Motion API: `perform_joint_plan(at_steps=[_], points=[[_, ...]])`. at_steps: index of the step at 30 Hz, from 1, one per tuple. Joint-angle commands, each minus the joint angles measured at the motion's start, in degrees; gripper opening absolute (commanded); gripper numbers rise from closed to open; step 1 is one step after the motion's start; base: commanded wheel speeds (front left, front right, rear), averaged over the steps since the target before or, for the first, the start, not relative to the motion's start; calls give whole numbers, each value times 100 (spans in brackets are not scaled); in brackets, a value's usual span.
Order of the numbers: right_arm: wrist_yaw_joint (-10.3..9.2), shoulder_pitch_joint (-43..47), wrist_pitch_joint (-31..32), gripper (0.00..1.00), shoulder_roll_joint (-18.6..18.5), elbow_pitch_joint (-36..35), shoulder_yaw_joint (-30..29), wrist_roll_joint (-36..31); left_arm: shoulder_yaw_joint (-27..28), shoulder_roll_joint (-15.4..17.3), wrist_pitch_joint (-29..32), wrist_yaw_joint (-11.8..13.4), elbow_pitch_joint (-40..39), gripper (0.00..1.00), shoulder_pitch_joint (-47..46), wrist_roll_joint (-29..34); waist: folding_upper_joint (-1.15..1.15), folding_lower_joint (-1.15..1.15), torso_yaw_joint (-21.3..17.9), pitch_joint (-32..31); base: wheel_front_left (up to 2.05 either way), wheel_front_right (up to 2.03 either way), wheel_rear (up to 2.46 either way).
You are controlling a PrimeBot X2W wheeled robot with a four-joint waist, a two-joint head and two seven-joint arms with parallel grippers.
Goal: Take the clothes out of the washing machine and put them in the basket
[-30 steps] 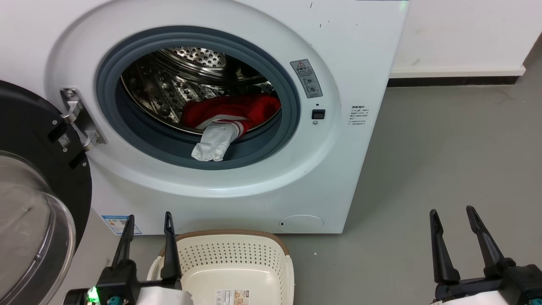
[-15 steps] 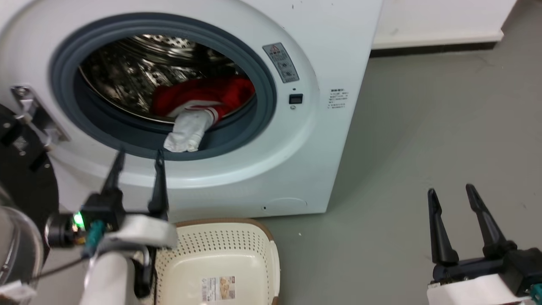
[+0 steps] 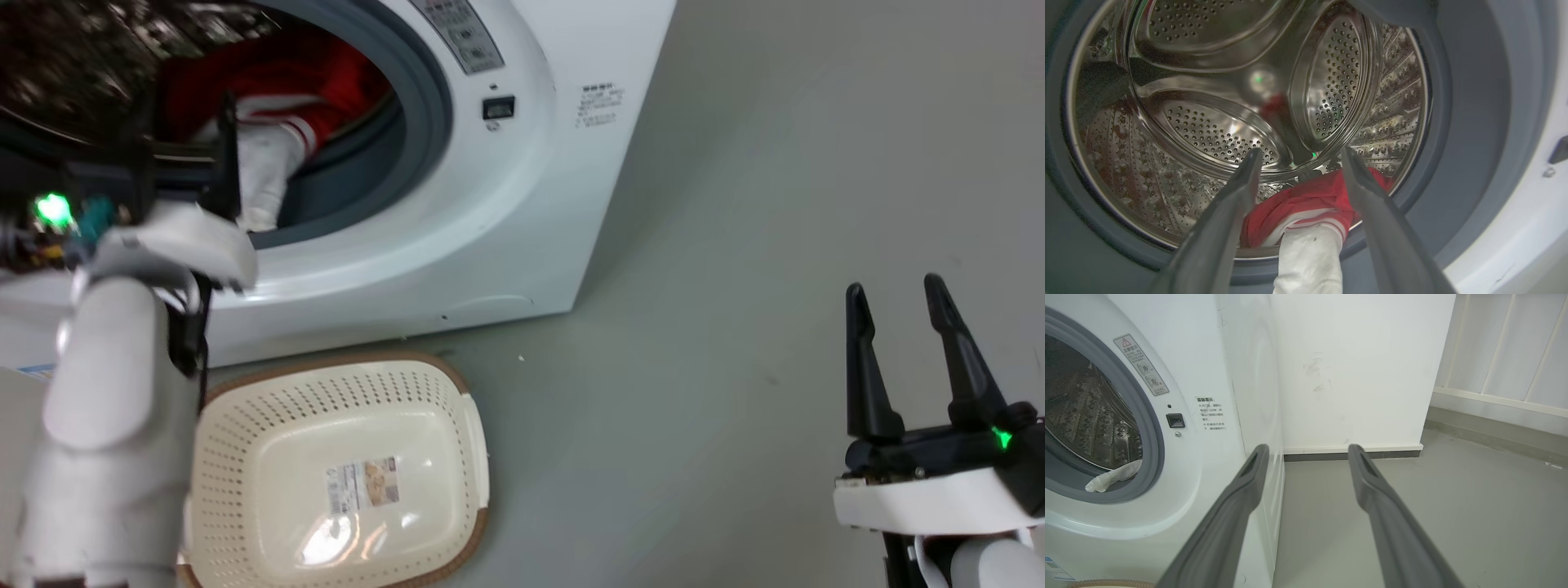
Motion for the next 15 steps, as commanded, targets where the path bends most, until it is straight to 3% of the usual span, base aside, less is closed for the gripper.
perform_joint_plan(at_steps=[1,7,15], points=[[-4,-160,-12,100,-1,-48,-10,73,-61,115,53,-36,238,100,-402,21,0,-1,-262,415,0,0,0],[-4,-432,-12,100,-1,-163,-47,228,-350,536,791,-118,967,100,-1574,-65,0,-1,-475,1009,0,0,0],[-4,-765,-12,100,-1,-313,-55,464,-1146,1116,2404,-125,1440,100,-2989,-588,0,-1,-700,1759,0,0,0]])
